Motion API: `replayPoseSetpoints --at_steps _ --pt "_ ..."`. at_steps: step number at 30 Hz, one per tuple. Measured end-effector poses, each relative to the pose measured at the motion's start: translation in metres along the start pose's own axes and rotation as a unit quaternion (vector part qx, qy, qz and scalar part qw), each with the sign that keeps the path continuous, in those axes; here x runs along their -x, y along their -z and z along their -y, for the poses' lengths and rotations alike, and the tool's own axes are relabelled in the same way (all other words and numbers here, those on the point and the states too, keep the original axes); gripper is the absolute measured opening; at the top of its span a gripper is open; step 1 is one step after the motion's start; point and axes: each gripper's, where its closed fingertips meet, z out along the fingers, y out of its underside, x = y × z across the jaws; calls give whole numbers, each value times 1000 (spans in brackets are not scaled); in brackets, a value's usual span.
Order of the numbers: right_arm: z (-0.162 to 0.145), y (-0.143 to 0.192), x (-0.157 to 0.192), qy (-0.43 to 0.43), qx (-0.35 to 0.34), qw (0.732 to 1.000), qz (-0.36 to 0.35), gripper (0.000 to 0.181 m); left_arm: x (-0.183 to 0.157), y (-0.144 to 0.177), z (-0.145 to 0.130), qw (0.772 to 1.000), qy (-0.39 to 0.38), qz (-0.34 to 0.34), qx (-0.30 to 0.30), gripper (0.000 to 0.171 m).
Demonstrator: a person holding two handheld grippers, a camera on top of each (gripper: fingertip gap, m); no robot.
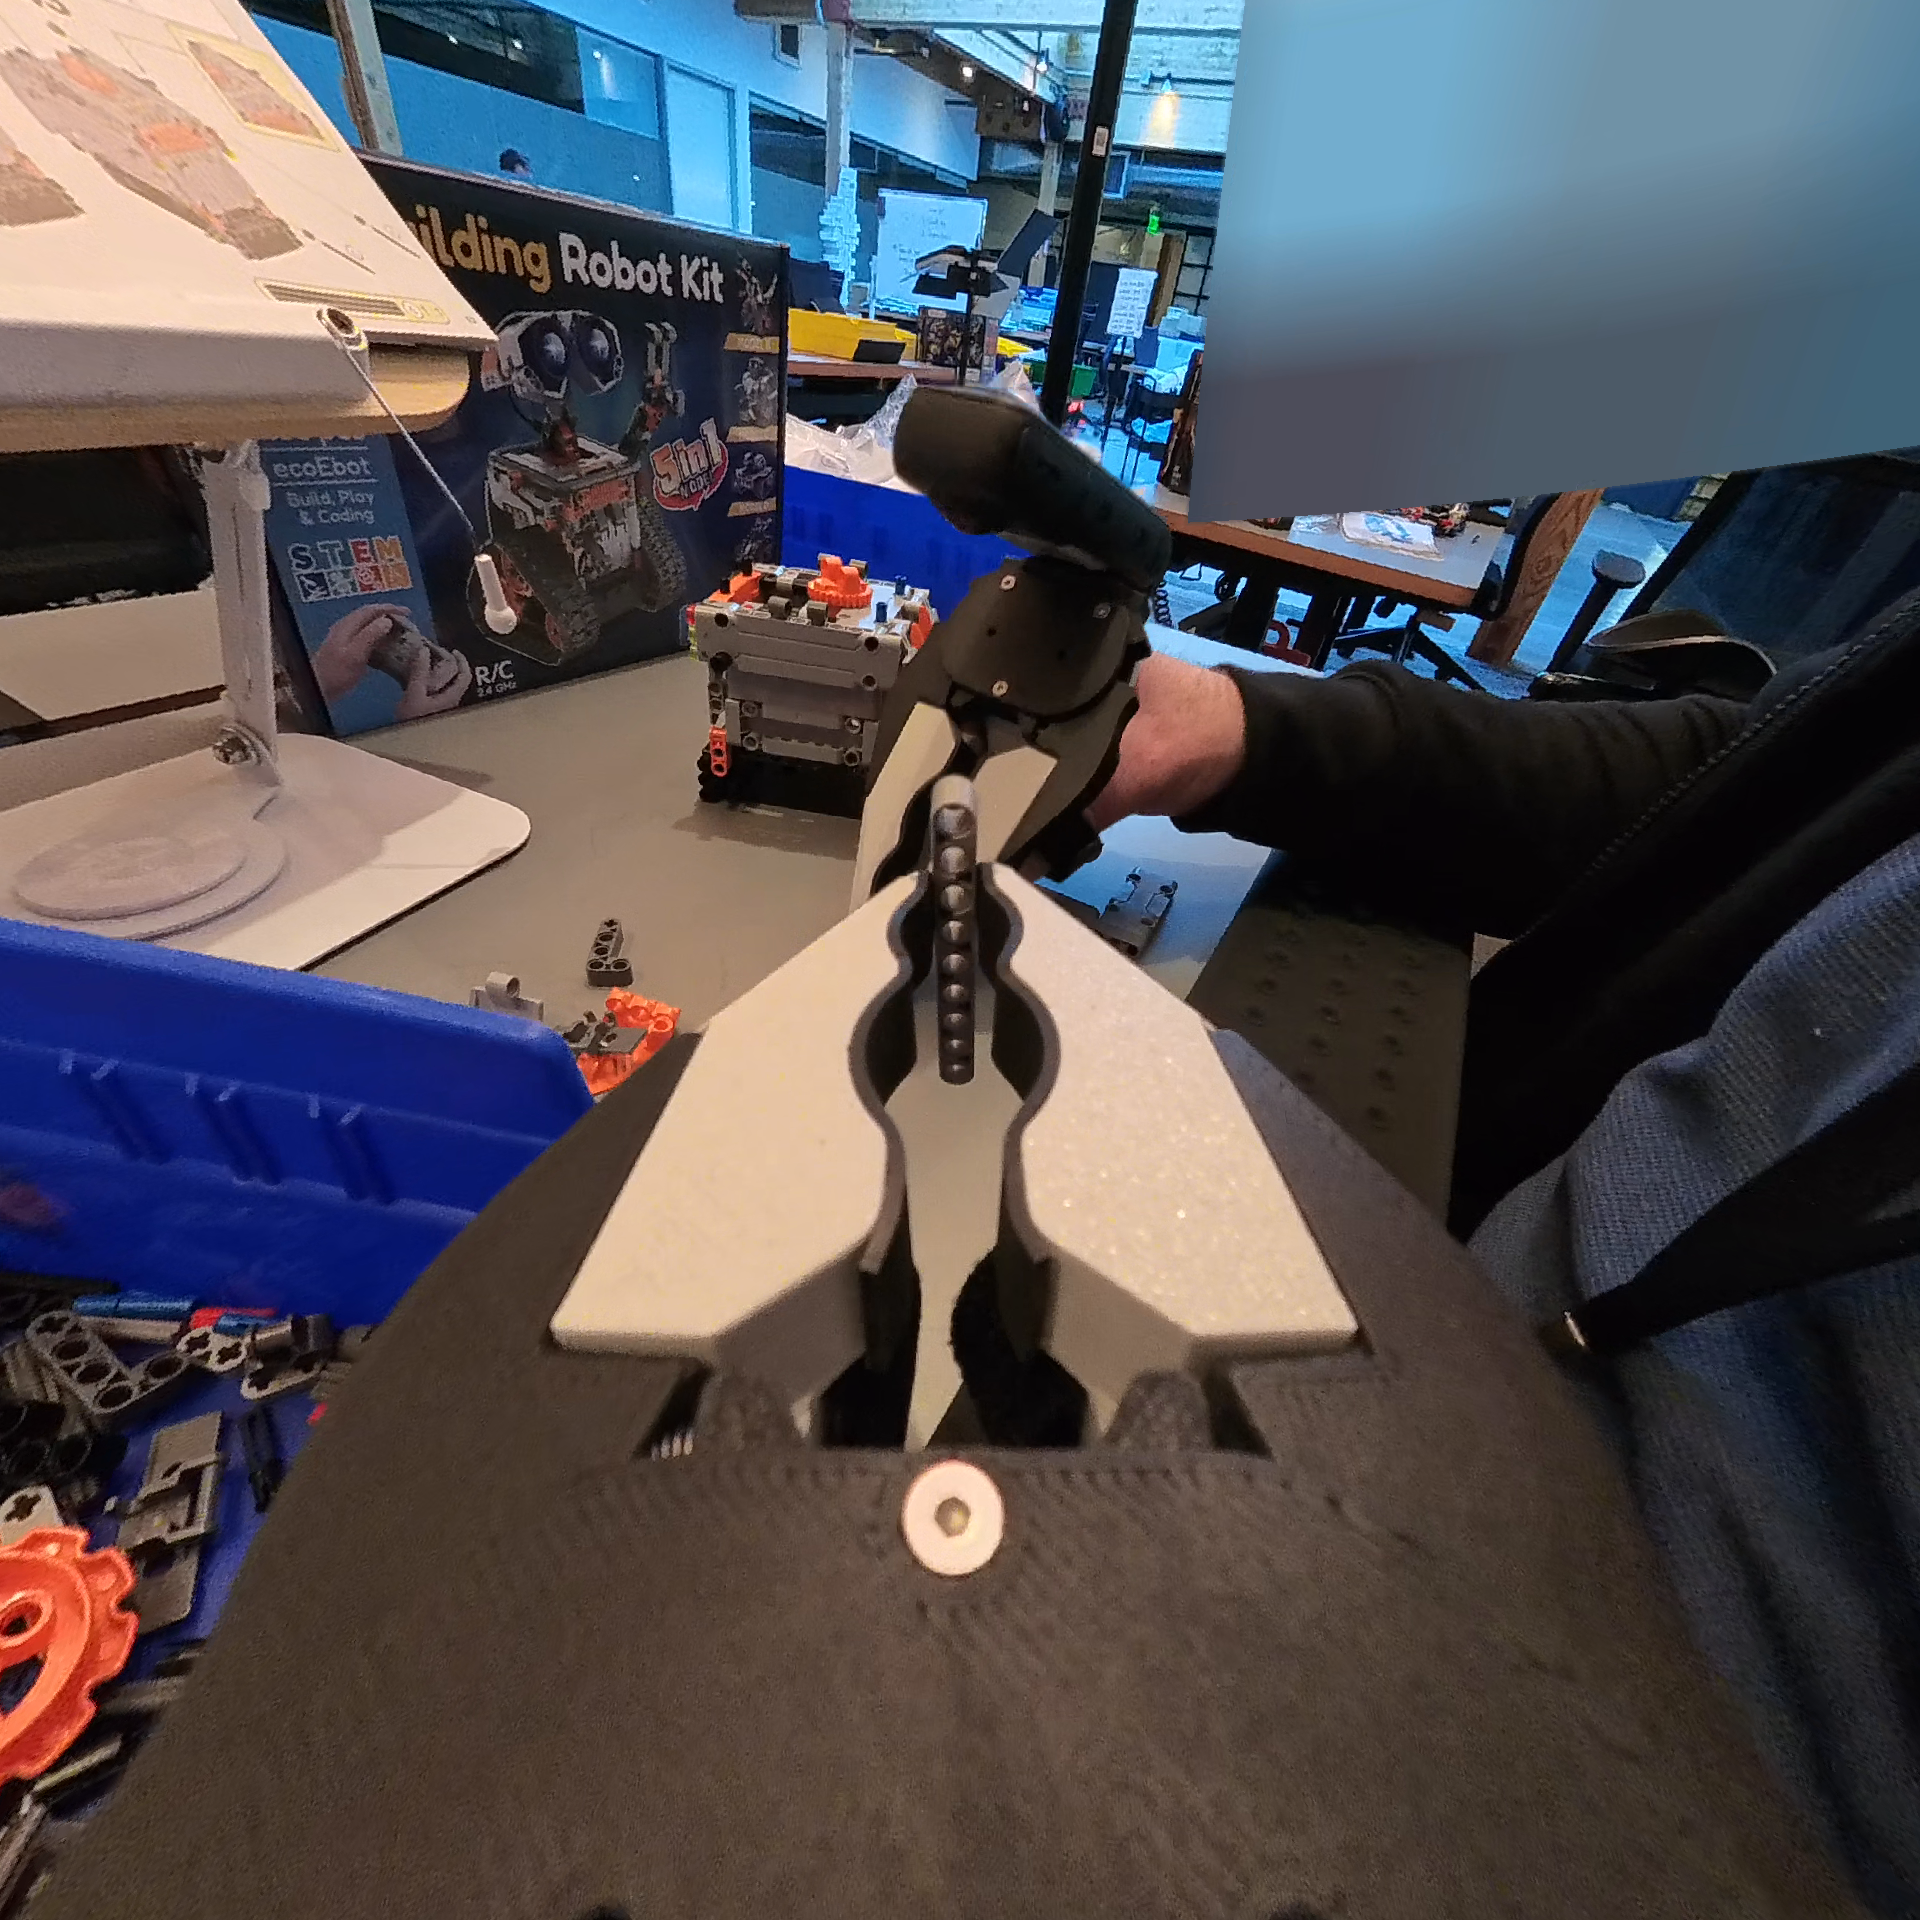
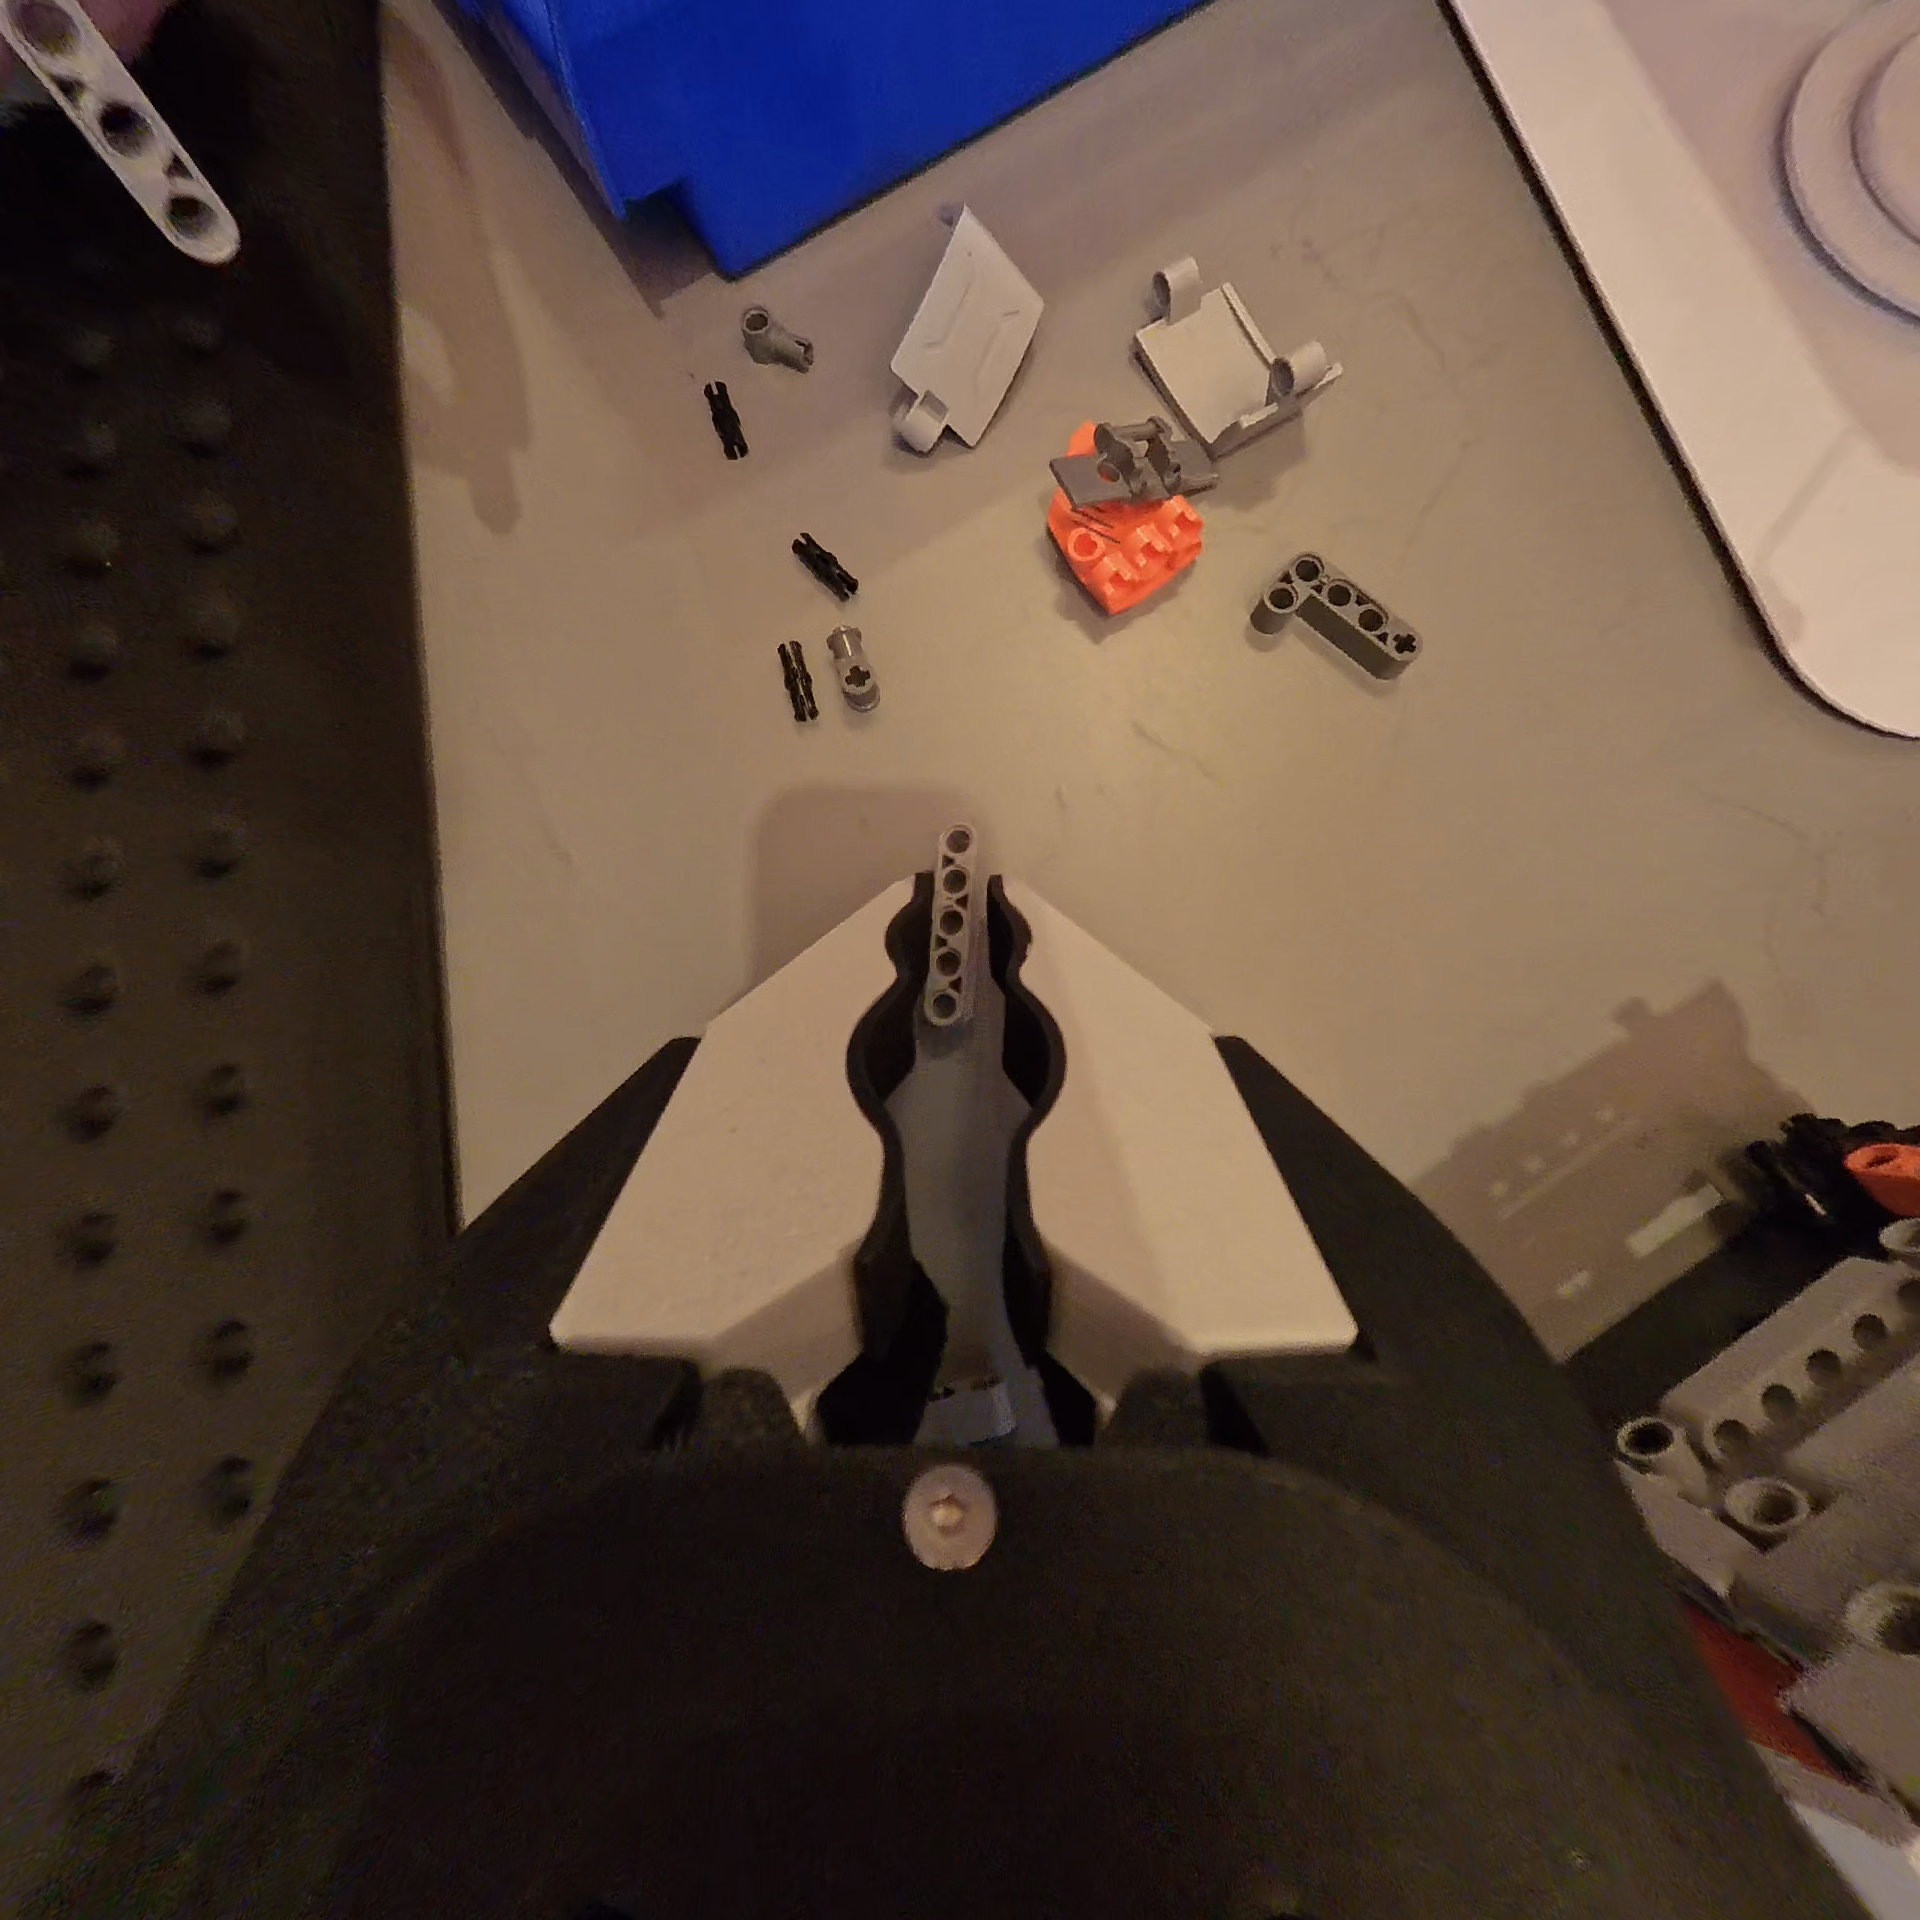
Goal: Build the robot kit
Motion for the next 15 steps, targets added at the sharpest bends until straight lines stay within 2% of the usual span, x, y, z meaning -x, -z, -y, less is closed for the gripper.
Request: replayPoseSetpoints --at_steps 3,7,9,11,13,15 --pt "-2 -2 1 5 6 1000 0 10 1 1 0 1000 3 0 -1 5" --pt "11 7 6 -1 -21 1000 9 16 2 1 1 1000 9 0 -3 5" --pt "26 14 19 11 -46 999 24 17 2 1 1 1000 12 -5 -5 5" --pt "47 21 44 17 -86 994 70 20 0 1 3 1000 15 -9 -9 5" --pt "74 30 71 10 -147 982 121 23 -3 1 6 1000 15 -16 -17 5" --pt "92 32 87 1 -180 973 143 27 -7 -1 8 999 24 -26 -23 5"
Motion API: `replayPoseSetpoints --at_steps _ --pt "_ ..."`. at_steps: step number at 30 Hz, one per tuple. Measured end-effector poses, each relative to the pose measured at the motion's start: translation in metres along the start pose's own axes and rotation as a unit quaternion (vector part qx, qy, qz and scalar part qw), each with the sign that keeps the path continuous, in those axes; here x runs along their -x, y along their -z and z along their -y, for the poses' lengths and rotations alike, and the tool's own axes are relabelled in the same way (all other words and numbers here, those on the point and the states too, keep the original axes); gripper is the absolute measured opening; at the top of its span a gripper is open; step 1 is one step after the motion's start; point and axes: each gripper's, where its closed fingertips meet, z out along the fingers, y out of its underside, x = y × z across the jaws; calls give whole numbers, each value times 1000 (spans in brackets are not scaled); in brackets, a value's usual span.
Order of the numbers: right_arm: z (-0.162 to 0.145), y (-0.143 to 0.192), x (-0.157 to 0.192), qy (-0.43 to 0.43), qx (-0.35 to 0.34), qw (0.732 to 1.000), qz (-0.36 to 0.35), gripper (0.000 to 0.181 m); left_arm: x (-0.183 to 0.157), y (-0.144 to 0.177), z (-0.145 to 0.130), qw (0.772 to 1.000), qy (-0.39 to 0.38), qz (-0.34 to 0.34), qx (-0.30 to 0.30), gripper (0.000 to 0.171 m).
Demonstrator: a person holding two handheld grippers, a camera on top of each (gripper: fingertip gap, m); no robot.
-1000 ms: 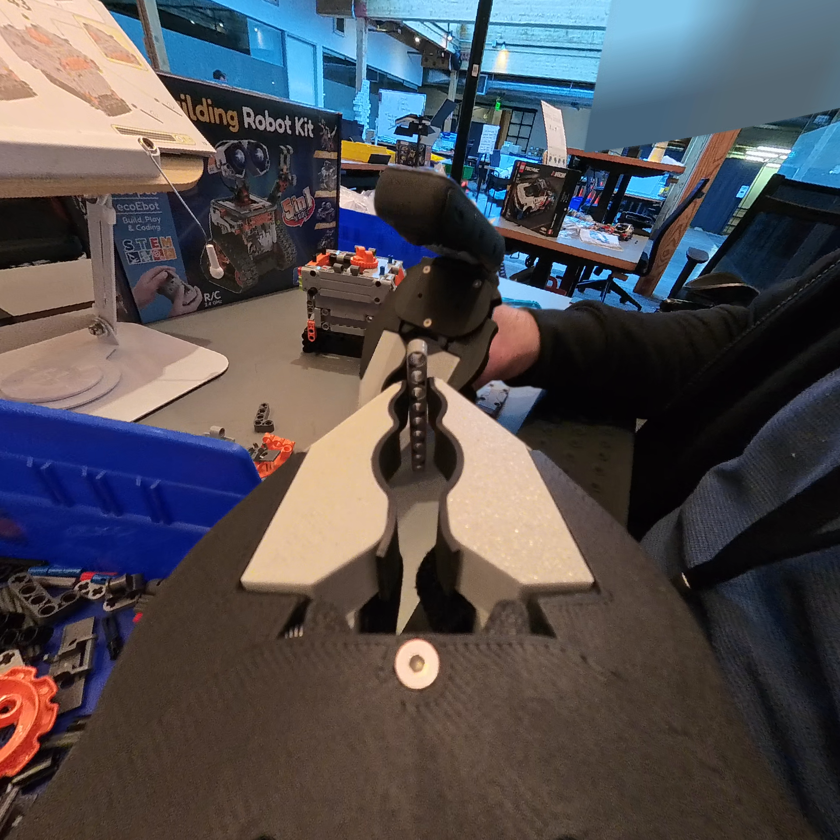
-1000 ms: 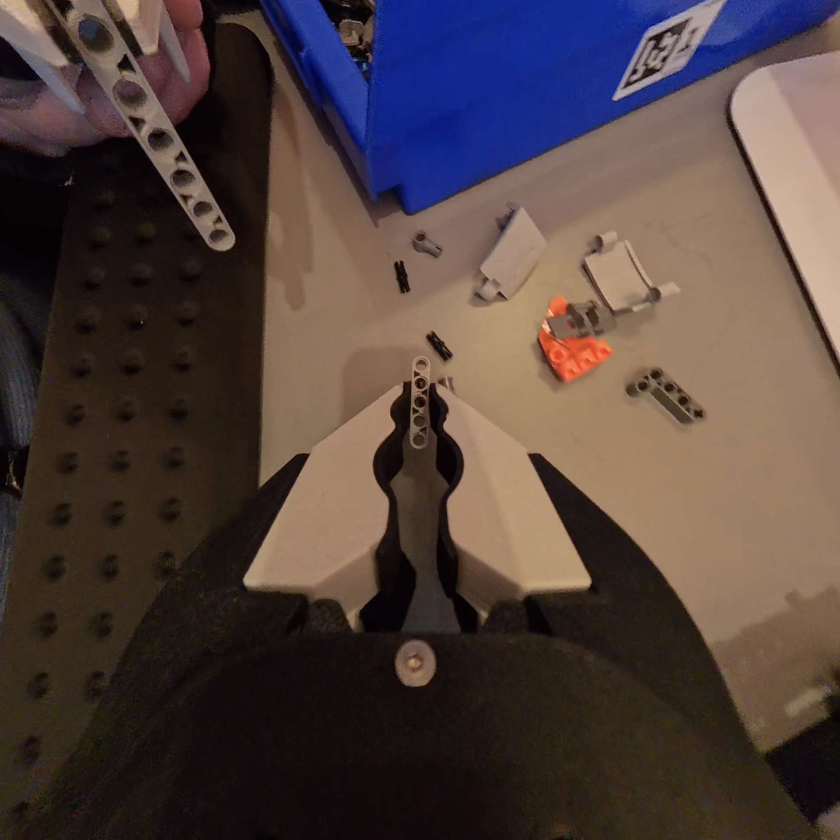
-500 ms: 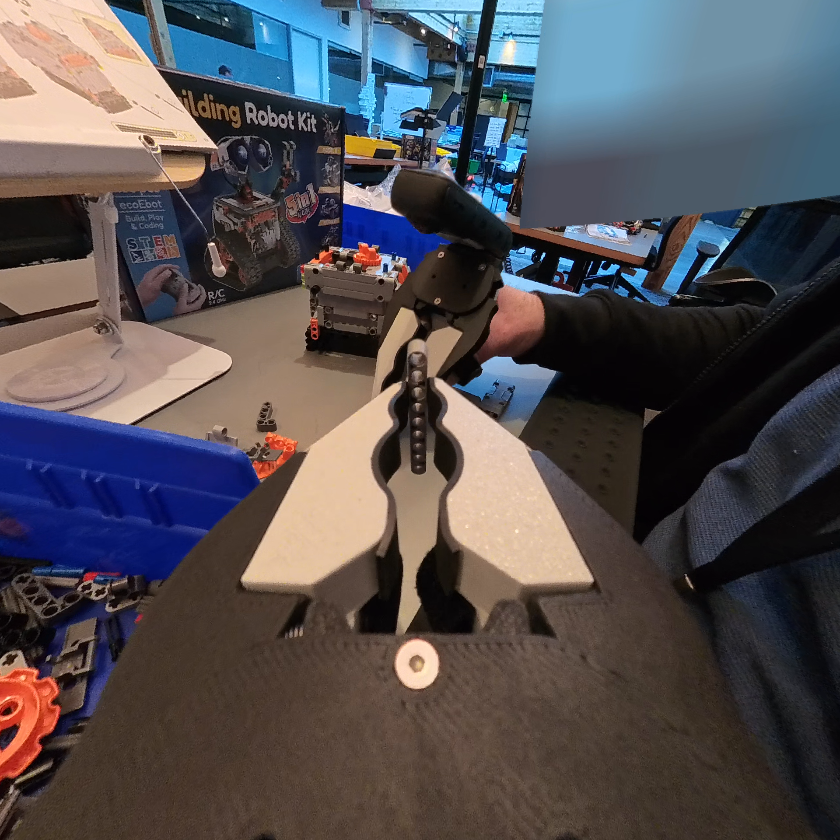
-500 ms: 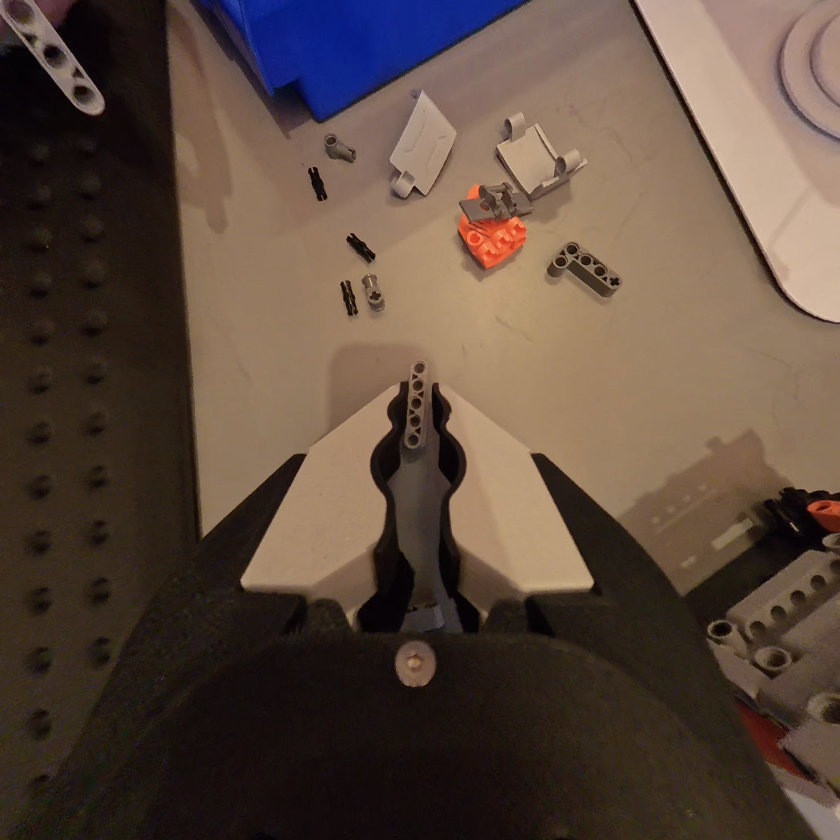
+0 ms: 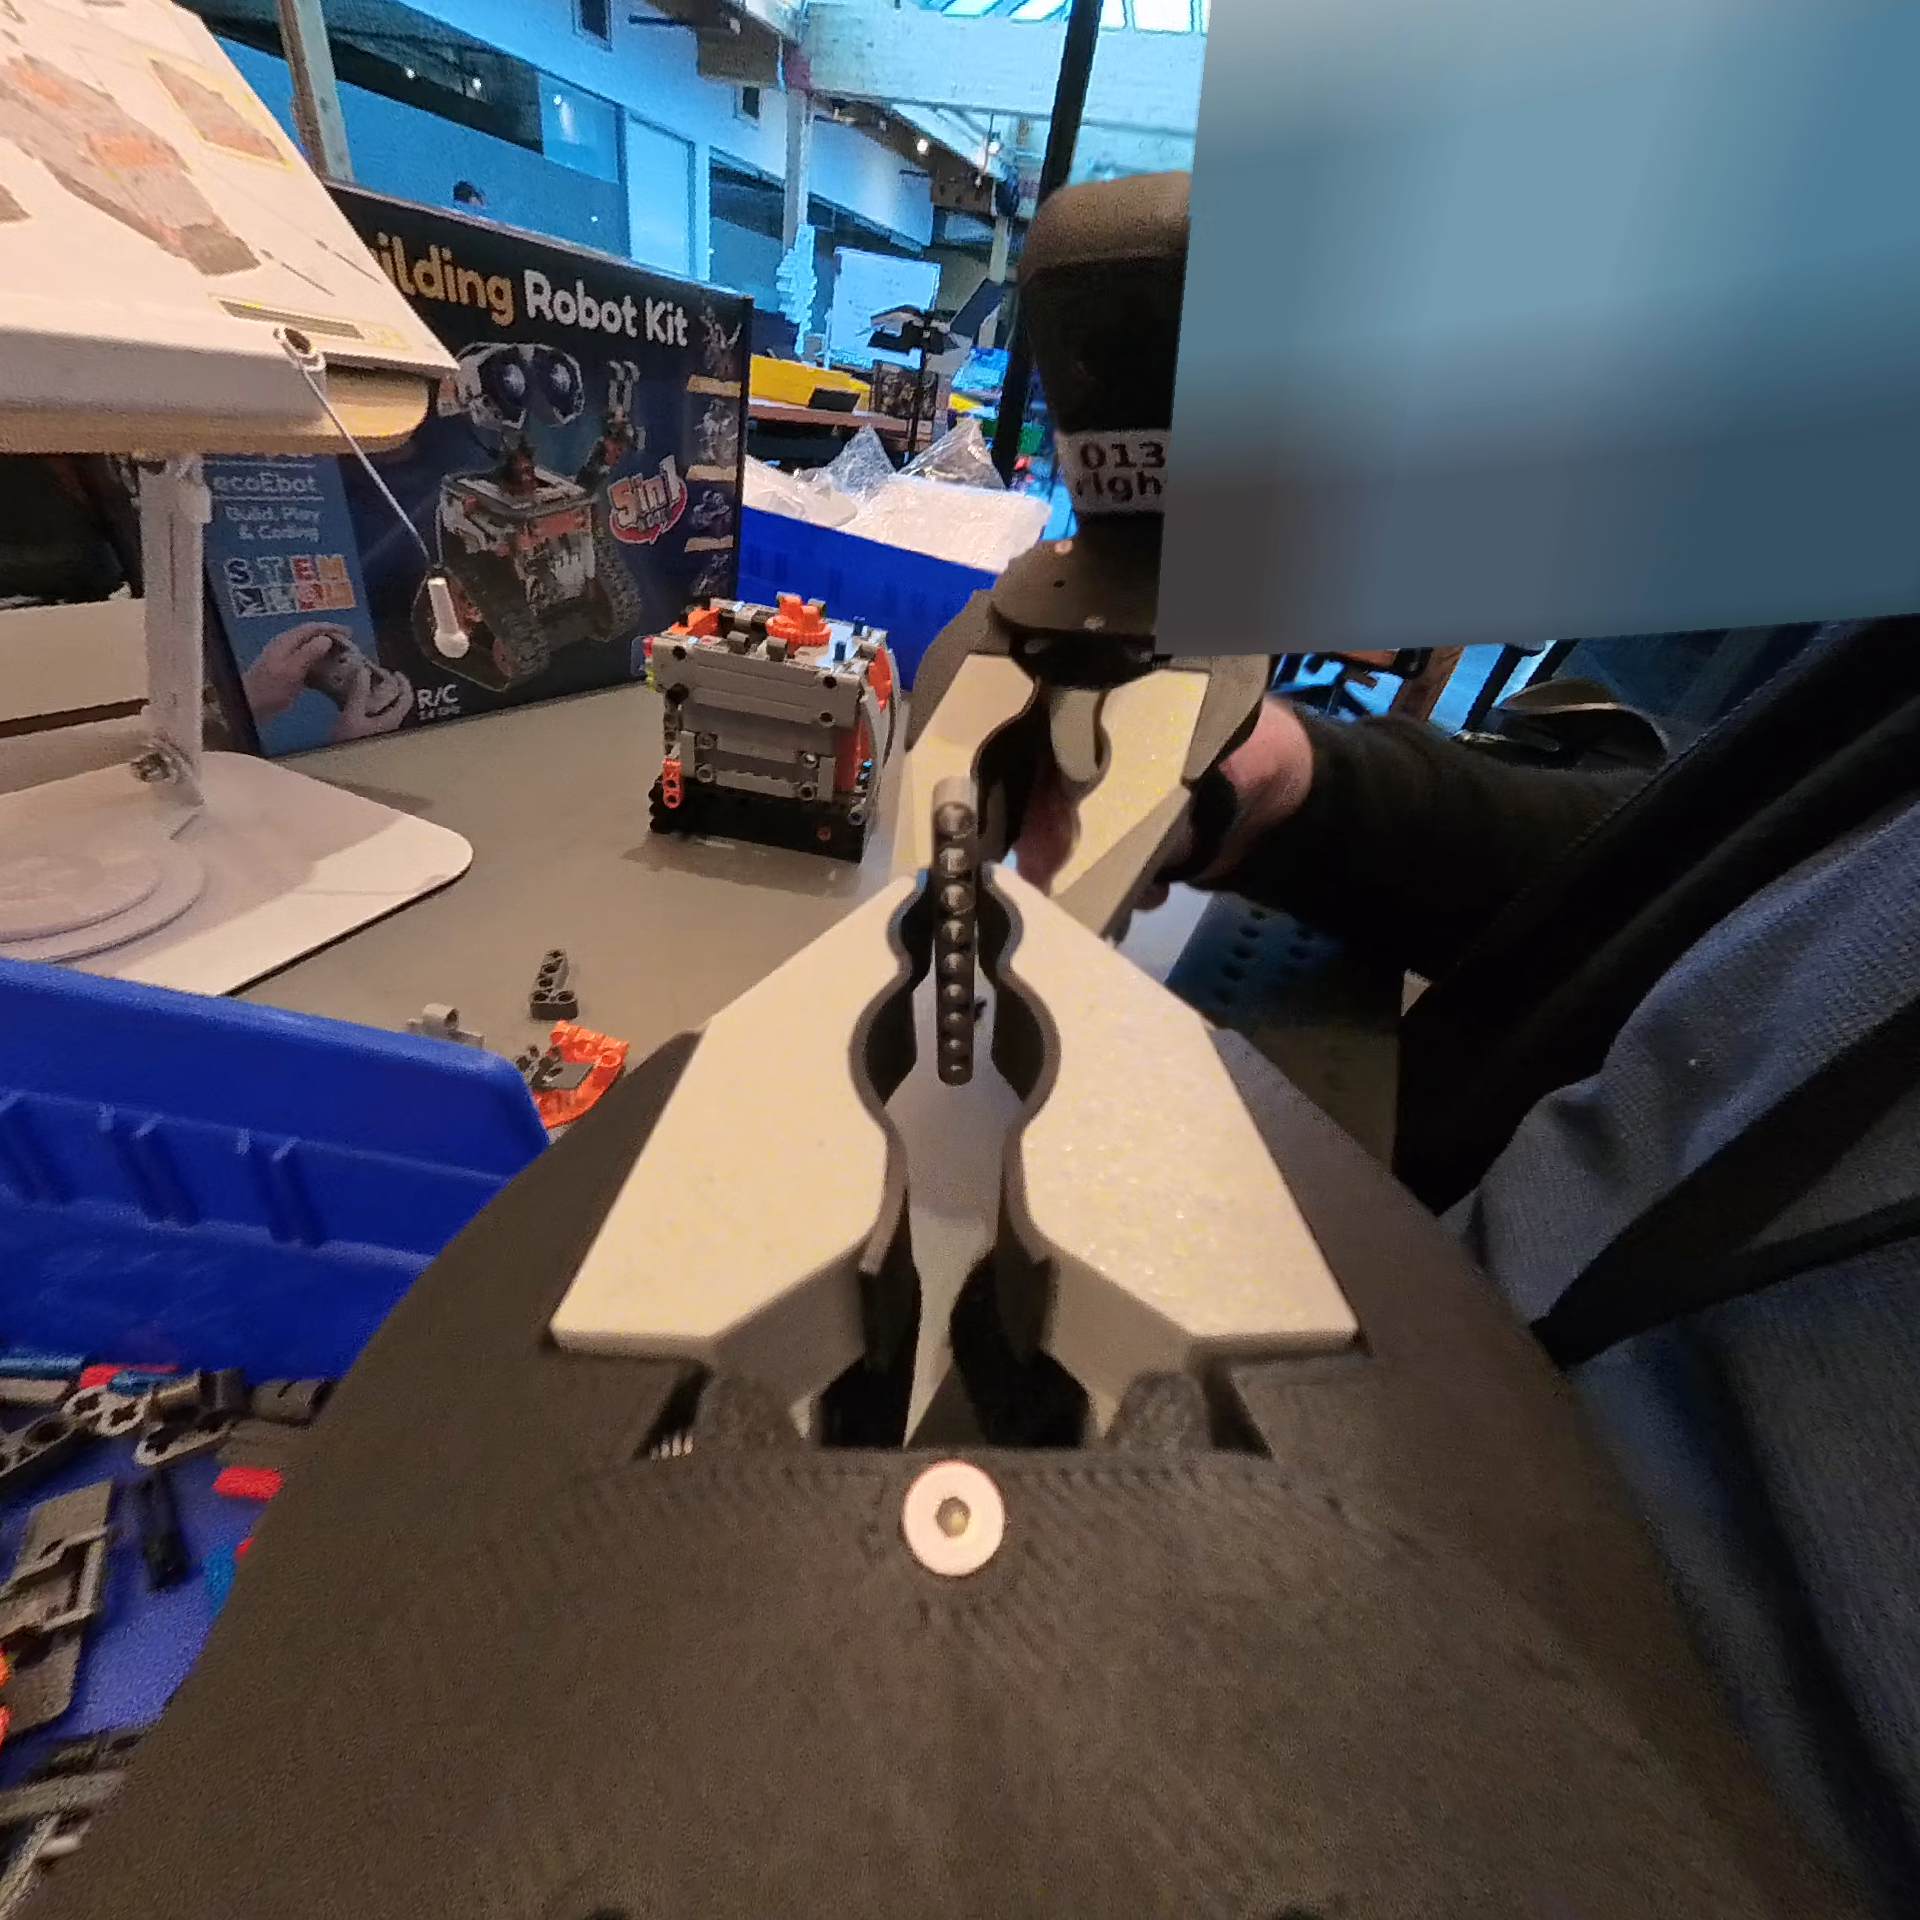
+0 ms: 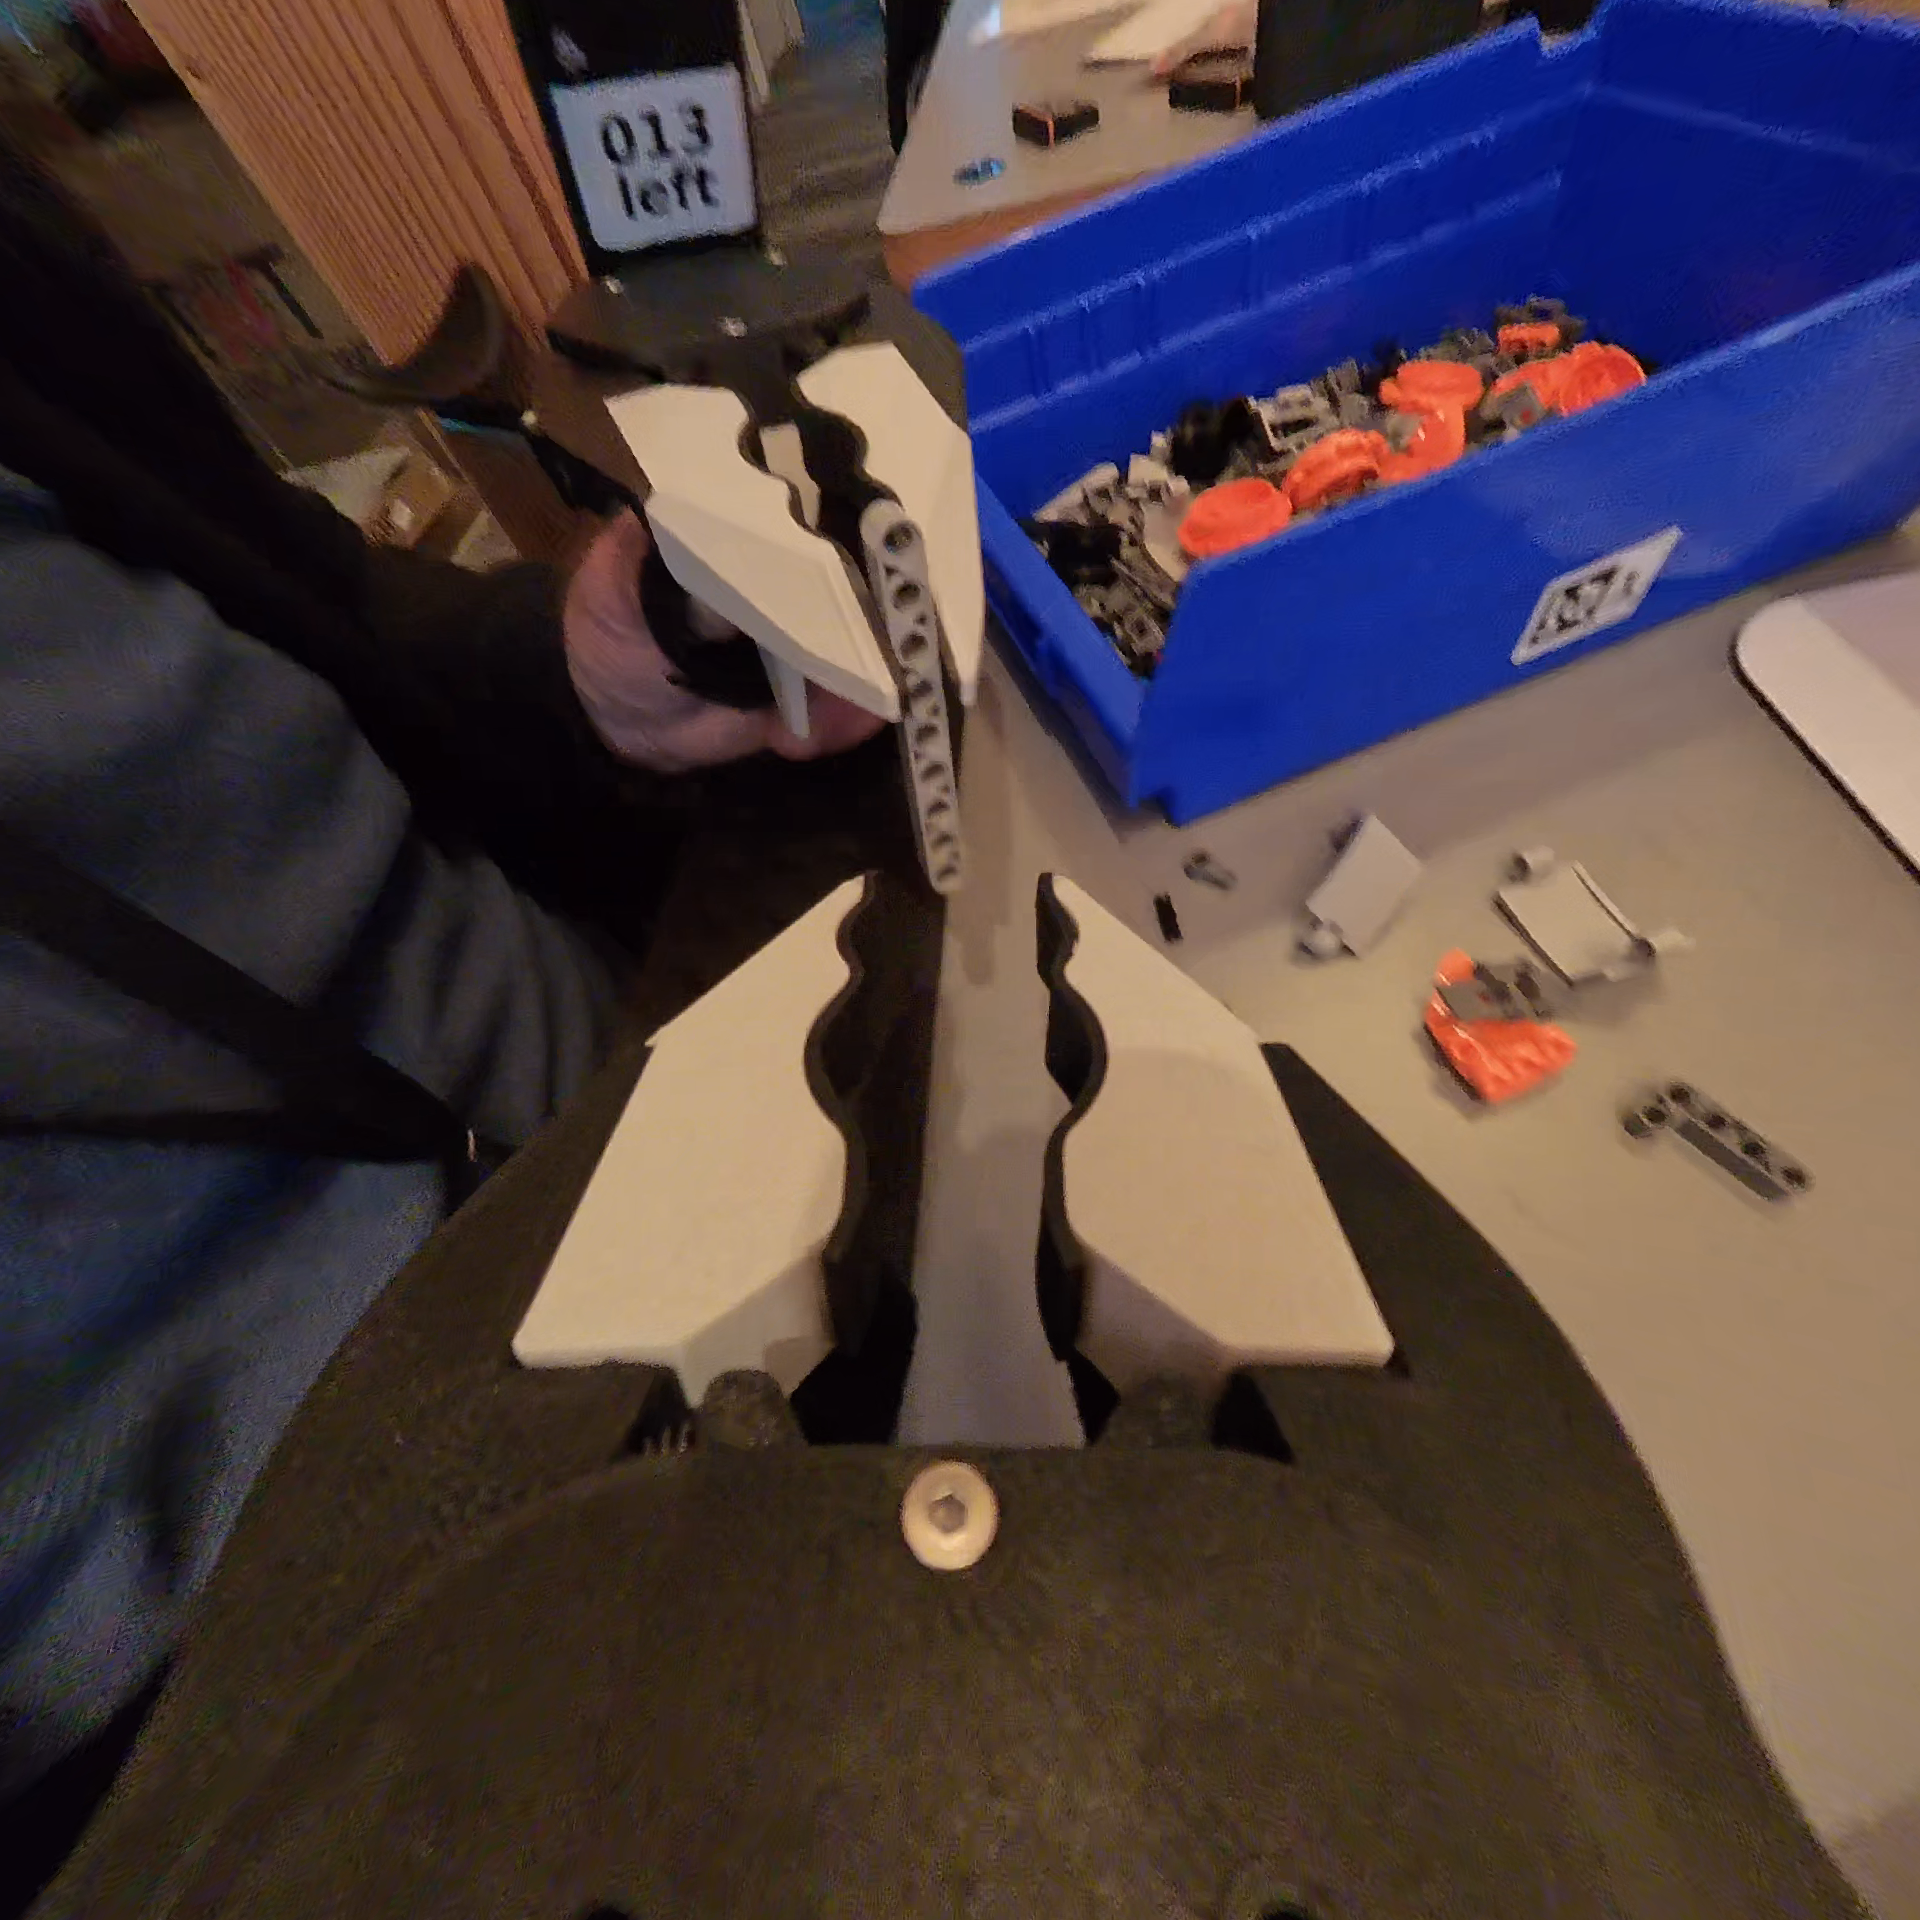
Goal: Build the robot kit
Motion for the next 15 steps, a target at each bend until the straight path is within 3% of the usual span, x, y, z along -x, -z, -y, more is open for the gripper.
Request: replayPoseSetpoints --at_steps 2,4,8,11,15 --pt "9 -8 10 -1 -21 1000 18 24 -5 -3 5 1000 10 -18 -13 5" --pt "16 -10 16 -10 -46 998 37 9 -9 -6 5 999 12 -29 -16 4" --pt "13 -6 18 -11 -45 998 45 6 -15 -9 3 999 10 -45 -10 5" --pt "3 -1 13 12 1 1000 18 5 -9 -9 -1 999 12 -39 7 9" --pt "-30 11 -13 71 136 986 -58 5 3 -12 -16 998 15 -13 56 12"
